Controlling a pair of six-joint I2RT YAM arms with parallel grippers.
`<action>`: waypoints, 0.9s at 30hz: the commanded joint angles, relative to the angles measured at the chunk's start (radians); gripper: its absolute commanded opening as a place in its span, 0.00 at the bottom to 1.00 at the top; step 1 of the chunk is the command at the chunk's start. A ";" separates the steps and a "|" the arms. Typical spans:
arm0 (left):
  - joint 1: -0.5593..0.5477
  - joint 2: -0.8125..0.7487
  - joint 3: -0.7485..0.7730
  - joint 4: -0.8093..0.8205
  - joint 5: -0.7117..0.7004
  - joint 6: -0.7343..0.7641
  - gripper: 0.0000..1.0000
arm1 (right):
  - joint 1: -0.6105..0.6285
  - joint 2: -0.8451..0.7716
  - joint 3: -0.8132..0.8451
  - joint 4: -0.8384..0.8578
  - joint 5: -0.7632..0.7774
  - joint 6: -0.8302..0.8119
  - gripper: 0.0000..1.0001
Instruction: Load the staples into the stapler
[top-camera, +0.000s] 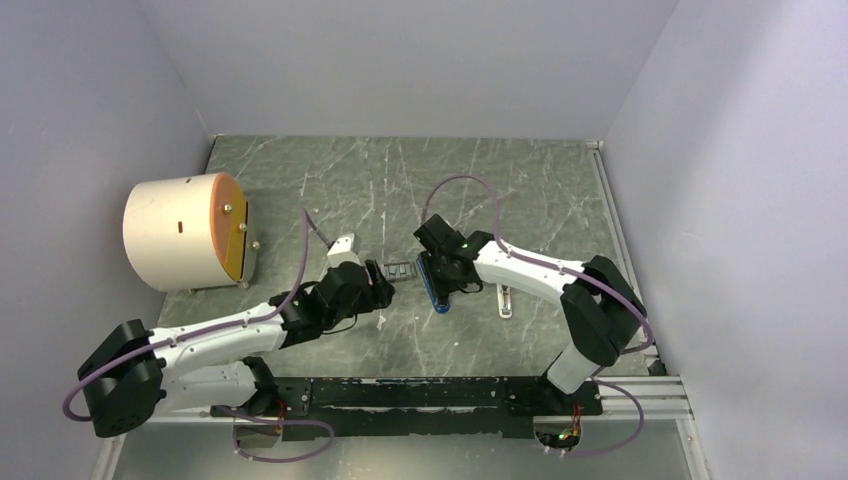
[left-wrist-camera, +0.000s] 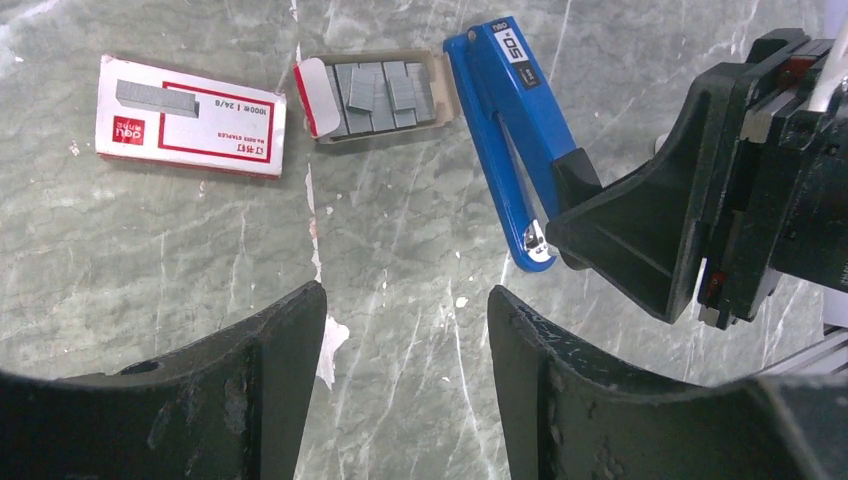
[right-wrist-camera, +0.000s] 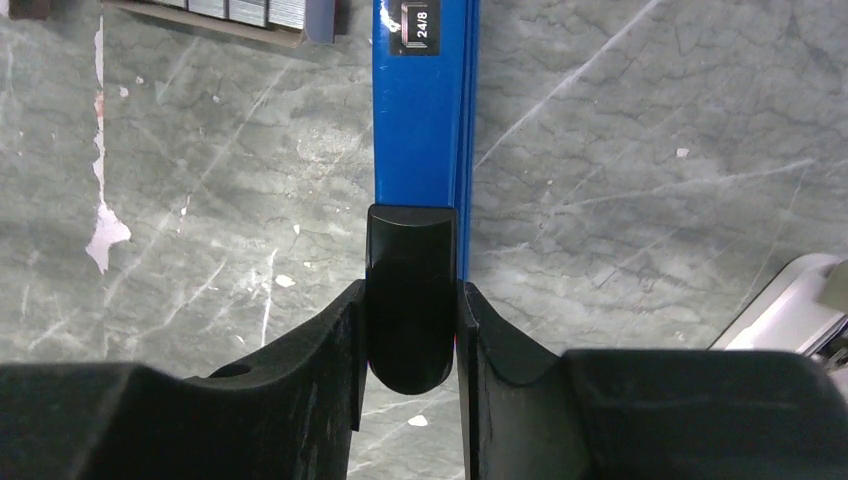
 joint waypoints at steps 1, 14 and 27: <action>0.000 0.014 -0.010 0.044 0.028 0.008 0.65 | 0.031 -0.028 -0.001 -0.025 0.074 0.119 0.21; -0.002 0.122 -0.034 0.199 0.200 0.007 0.76 | 0.178 -0.121 -0.113 -0.075 0.203 0.413 0.30; 0.000 0.060 -0.072 0.184 0.158 -0.020 0.93 | 0.180 -0.177 -0.114 -0.055 0.153 0.346 0.53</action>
